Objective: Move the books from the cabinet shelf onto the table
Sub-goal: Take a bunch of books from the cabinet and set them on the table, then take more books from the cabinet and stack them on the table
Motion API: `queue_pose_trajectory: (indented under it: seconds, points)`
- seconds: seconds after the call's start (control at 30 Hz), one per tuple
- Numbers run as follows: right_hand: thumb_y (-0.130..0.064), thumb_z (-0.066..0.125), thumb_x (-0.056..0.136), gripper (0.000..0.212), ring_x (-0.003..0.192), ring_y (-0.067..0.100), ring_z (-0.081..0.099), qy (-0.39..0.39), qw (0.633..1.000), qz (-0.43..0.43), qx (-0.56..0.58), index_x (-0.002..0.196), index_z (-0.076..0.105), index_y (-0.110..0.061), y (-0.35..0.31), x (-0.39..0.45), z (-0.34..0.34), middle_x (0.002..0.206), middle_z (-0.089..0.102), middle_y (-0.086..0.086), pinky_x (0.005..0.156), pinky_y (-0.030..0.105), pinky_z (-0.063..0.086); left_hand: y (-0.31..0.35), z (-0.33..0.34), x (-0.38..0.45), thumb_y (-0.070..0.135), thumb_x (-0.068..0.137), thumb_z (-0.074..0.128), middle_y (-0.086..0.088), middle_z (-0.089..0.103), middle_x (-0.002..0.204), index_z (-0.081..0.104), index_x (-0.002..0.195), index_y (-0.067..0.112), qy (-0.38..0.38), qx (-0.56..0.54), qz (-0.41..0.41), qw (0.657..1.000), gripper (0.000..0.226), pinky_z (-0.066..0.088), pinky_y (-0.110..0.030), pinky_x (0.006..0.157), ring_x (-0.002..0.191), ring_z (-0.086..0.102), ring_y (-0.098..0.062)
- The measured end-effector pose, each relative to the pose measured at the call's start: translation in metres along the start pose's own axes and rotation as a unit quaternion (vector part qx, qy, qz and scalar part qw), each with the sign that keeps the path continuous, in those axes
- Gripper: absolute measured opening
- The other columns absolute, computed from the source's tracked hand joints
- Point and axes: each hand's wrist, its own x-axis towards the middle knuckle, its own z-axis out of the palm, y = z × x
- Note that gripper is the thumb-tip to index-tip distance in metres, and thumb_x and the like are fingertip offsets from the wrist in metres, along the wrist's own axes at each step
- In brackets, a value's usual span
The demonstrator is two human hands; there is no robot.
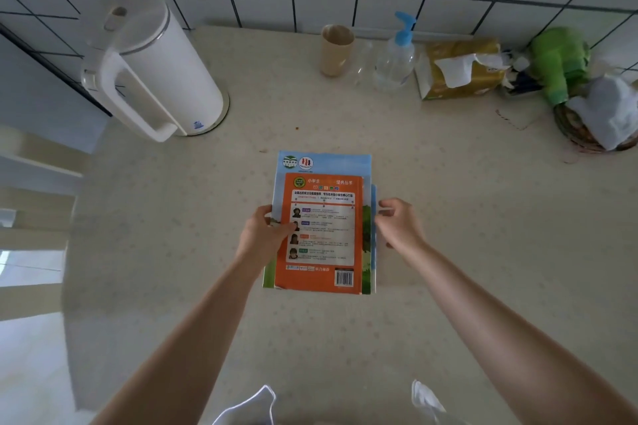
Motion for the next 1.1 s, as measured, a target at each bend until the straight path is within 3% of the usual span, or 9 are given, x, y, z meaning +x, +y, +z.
queue_pose_trajectory:
  seconds: [0.17, 0.23, 0.3, 0.43, 0.53, 0.63, 0.77, 0.97, 1.1]
  points:
    - [-0.016, 0.052, 0.091, 0.041, 0.1, 0.014, 0.057, -0.01, 0.998, -0.047, -0.044, 0.132, 0.05, -0.011, 0.013, -0.025, -0.013, 0.128, 0.058, 0.005, 0.08, 0.026, 0.044, -0.003, 0.001, -0.017, 0.027, 0.092, 0.062, -0.003, 0.059, 0.127, 0.041, 0.137, 0.021, 0.043, 0.102, 0.081, 0.991, 0.05, 0.054, -0.026, 0.054, 0.085, 0.068, -0.017]
    - [-0.017, 0.052, 0.092, 0.037, 0.111, 0.018, 0.057, -0.013, 0.996, -0.071, -0.044, 0.129, 0.053, -0.01, 0.017, -0.045, -0.016, 0.128, 0.059, 0.005, 0.085, 0.026, 0.043, -0.005, 0.003, -0.03, 0.027, 0.092, 0.06, -0.005, 0.053, 0.133, 0.04, 0.139, 0.02, 0.07, 0.158, 0.134, 0.976, 0.052, 0.055, -0.032, 0.071, 0.108, 0.06, -0.022]
    - [-0.018, 0.052, 0.094, 0.034, 0.111, 0.017, 0.059, -0.017, 0.994, -0.093, -0.045, 0.127, 0.054, -0.011, 0.024, -0.066, -0.018, 0.123, 0.063, 0.003, 0.081, 0.025, 0.046, -0.007, 0.007, -0.046, 0.023, 0.092, 0.06, -0.003, 0.051, 0.134, 0.045, 0.136, 0.018, 0.099, 0.212, 0.206, 0.95, 0.047, 0.044, -0.036, 0.093, 0.124, 0.045, -0.022]
    - [-0.019, 0.05, 0.094, 0.032, 0.11, 0.02, 0.061, 0.008, 0.993, -0.101, -0.065, 0.125, 0.055, -0.014, 0.053, -0.1, -0.014, 0.118, 0.066, 0.001, 0.078, 0.022, 0.047, -0.012, 0.026, -0.075, 0.02, 0.093, 0.06, 0.001, 0.061, 0.12, 0.059, 0.118, 0.016, 0.083, 0.156, 0.3, 0.937, 0.026, 0.048, -0.023, 0.086, 0.111, 0.057, -0.018]
    - [-0.015, 0.051, 0.091, 0.033, 0.11, 0.027, 0.06, 0.054, 0.996, -0.055, -0.053, 0.123, 0.057, -0.015, 0.094, -0.122, -0.007, 0.114, 0.069, 0.008, 0.092, 0.03, 0.044, -0.023, 0.054, -0.099, 0.018, 0.093, 0.061, 0.007, 0.064, 0.106, 0.063, 0.11, 0.015, -0.013, 0.168, 0.378, 0.91, 0.017, 0.055, -0.029, 0.084, 0.099, 0.062, -0.013]
    - [-0.016, 0.054, 0.088, 0.032, 0.104, 0.027, 0.063, 0.114, 0.993, -0.007, -0.034, 0.12, 0.059, -0.016, 0.138, -0.156, -0.004, 0.108, 0.071, 0.009, 0.091, 0.034, 0.048, -0.047, 0.084, -0.123, 0.014, 0.091, 0.064, 0.004, 0.068, 0.098, 0.065, 0.106, 0.017, -0.141, 0.185, 0.408, 0.883, 0.015, 0.055, -0.024, 0.081, 0.088, 0.064, -0.008]
    - [-0.012, 0.055, 0.088, 0.027, 0.1, 0.026, 0.067, 0.183, 0.98, 0.063, 0.052, 0.113, 0.064, -0.014, 0.186, -0.205, 0.004, 0.105, 0.072, 0.009, 0.09, 0.033, 0.05, -0.076, 0.107, -0.149, 0.017, 0.091, 0.061, 0.004, 0.072, 0.088, 0.064, 0.099, 0.026, -0.284, 0.232, 0.403, 0.839, 0.013, 0.058, -0.032, 0.079, 0.083, 0.068, -0.007]
    - [-0.011, 0.057, 0.089, 0.022, 0.092, 0.023, 0.068, 0.321, 0.929, 0.126, 0.134, 0.109, 0.066, -0.011, 0.258, -0.304, 0.025, 0.099, 0.073, 0.006, 0.085, 0.035, 0.053, -0.115, 0.139, -0.211, 0.02, 0.091, 0.061, 0.006, 0.072, 0.09, 0.067, 0.101, 0.023, -0.378, 0.328, 0.453, 0.738, 0.012, 0.056, -0.031, 0.076, 0.079, 0.067, -0.007]
    - [-0.018, 0.056, 0.091, 0.024, 0.095, 0.012, 0.065, 0.356, 0.912, 0.143, 0.147, 0.114, 0.063, -0.017, 0.299, -0.372, 0.039, 0.099, 0.069, -0.007, 0.083, 0.028, 0.049, -0.145, 0.157, -0.258, 0.019, 0.091, 0.062, 0.009, 0.071, 0.085, 0.068, 0.102, 0.023, -0.423, 0.374, 0.473, 0.676, 0.013, 0.054, -0.028, 0.075, 0.076, 0.065, -0.005]
